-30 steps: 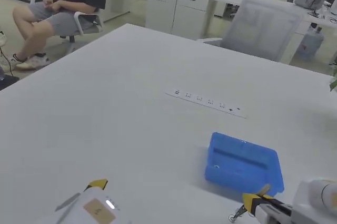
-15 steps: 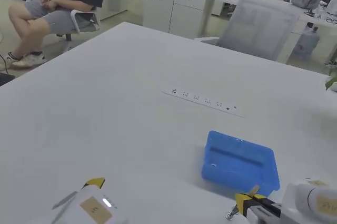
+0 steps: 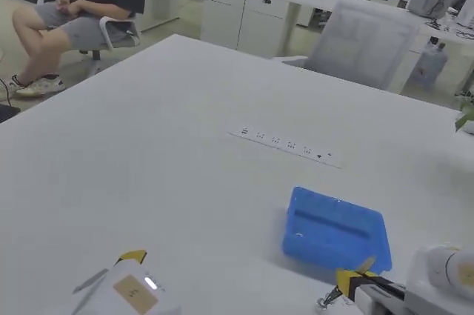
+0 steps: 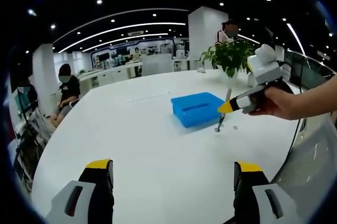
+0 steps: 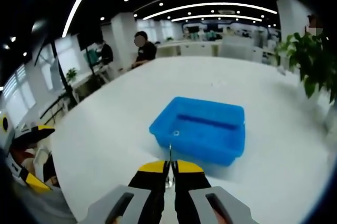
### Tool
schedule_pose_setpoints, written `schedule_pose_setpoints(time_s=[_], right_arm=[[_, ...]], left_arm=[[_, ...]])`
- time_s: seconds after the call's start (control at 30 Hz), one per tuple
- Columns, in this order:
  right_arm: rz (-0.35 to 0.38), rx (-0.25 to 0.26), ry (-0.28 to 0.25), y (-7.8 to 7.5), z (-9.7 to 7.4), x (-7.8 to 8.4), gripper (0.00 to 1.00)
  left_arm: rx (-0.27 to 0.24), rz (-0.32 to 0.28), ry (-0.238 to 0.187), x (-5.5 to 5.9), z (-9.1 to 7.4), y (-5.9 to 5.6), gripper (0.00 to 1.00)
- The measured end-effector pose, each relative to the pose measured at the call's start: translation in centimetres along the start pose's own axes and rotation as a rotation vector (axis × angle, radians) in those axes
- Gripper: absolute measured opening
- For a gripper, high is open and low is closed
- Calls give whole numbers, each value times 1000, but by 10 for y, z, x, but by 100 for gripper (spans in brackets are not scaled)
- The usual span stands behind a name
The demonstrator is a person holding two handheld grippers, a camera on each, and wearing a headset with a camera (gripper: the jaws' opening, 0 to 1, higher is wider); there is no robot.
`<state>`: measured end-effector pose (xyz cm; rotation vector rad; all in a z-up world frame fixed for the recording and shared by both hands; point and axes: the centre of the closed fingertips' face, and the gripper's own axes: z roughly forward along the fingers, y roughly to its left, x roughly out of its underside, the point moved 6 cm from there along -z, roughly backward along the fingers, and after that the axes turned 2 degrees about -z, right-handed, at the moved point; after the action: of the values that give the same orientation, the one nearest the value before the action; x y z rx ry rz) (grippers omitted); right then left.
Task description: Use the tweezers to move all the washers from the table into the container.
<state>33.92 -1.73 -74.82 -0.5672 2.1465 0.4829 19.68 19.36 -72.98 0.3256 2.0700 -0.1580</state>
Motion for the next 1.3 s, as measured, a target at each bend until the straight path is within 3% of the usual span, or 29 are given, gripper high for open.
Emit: schedule_pose_setpoints(time_s=[0.27,0.4,0.63,0.77,0.97,1.17,1.3], right_arm=[[-44,-22,-54,1,-4,-27,1],[-55,-20,-103,1,-5,-49,1],[-79,-25,-121,-2,24,-65,1],[-87,-10,-115,-5,42,-66,1],[-100,16,-53,-14,71,-54,1],[-85,42,-14,-26,81,-45,2],[-66,45,-13,-24,82,-41,2]], left_arm=[[4,-4,-4,0,0,0,97],[5,-4,-5,0,0,0,97],[3,-4,6,1,0,0,97],[0,-6,7,1,0,1,97],[-4,-6,10,2,1,1,97],[-20,4,10,1,1,2,97],[-19,-3,14,2,1,2,97]])
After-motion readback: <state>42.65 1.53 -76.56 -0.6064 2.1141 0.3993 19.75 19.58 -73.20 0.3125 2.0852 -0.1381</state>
